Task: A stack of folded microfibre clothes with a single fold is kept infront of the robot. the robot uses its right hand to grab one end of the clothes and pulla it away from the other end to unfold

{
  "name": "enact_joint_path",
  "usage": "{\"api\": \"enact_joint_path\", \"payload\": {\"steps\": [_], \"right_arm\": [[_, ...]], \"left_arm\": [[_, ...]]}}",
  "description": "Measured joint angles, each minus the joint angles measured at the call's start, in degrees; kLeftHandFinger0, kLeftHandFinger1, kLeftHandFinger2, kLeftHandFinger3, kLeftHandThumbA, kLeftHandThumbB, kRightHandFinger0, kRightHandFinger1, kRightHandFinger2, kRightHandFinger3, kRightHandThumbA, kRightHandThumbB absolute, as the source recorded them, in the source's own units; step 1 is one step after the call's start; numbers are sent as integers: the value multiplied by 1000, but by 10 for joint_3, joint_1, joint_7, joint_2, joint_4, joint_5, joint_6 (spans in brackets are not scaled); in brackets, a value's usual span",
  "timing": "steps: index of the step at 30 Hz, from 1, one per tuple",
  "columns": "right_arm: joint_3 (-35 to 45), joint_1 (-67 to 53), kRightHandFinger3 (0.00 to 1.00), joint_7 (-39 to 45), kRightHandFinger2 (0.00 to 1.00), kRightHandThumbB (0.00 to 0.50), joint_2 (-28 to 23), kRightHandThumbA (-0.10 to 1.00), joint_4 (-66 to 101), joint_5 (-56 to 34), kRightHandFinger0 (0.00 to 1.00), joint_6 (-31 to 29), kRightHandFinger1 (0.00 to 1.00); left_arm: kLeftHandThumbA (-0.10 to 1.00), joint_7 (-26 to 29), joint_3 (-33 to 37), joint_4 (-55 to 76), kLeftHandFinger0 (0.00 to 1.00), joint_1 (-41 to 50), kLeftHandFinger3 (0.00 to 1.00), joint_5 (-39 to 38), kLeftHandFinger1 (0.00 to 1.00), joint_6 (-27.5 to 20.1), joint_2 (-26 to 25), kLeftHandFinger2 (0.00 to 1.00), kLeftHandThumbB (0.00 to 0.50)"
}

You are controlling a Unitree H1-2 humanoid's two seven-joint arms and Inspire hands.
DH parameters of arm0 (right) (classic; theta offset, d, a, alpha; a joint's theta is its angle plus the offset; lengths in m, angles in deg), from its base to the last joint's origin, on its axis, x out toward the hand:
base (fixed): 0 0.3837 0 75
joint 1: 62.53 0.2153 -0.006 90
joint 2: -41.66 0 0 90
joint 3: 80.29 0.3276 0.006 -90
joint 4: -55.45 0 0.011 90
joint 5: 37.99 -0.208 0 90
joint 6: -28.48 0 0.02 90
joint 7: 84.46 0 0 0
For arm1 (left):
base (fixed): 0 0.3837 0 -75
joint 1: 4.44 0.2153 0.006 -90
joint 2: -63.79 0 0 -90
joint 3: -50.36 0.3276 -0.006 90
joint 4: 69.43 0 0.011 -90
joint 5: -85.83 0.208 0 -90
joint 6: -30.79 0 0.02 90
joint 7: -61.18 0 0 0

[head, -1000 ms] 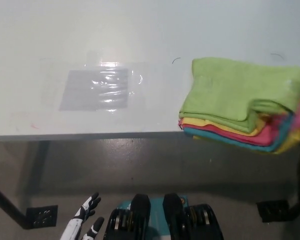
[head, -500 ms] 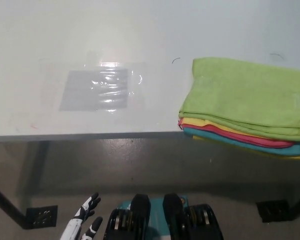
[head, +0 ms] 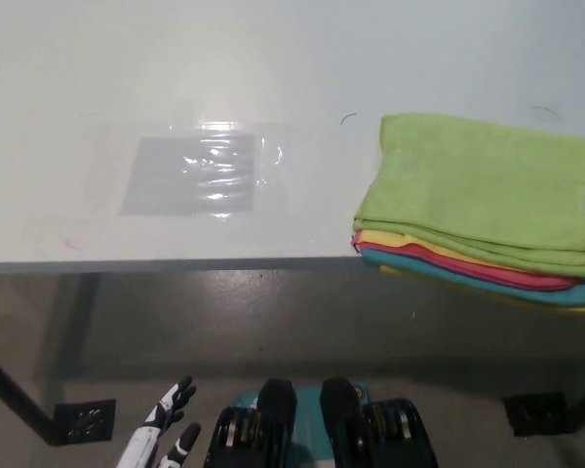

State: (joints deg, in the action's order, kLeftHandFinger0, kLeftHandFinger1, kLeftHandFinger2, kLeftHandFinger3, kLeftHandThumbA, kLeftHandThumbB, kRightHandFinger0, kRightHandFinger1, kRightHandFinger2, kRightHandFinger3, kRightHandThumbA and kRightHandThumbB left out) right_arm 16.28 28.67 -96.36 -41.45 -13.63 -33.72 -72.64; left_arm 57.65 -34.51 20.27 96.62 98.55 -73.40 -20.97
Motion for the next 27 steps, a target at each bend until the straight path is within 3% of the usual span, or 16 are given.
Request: {"api": "enact_joint_path", "payload": {"steps": [5,6,14,27], "right_arm": [[-49,-87,1000,6,1000,196,35,1000,-18,10,1000,-44,1000],[-54,-96,1000,7,1000,161,38,1000,-21,12,1000,-50,1000],[-127,-140,1000,8,1000,215,52,1000,-132,30,1000,-106,1000],[-152,-118,1000,79,1000,240,20,1000,-210,2,1000,-83,1000]], "left_arm": [[965,0,0,0,1000,-2,1000,0,1000,0,0,1000,342],[996,0,0,0,1000,-2,1000,0,1000,0,0,1000,353],[1000,0,-6,0,1000,-7,1000,-1,1000,0,0,1000,364],[1000,-1,-17,-2,1000,-26,1000,-11,1000,0,0,1000,368]]}}
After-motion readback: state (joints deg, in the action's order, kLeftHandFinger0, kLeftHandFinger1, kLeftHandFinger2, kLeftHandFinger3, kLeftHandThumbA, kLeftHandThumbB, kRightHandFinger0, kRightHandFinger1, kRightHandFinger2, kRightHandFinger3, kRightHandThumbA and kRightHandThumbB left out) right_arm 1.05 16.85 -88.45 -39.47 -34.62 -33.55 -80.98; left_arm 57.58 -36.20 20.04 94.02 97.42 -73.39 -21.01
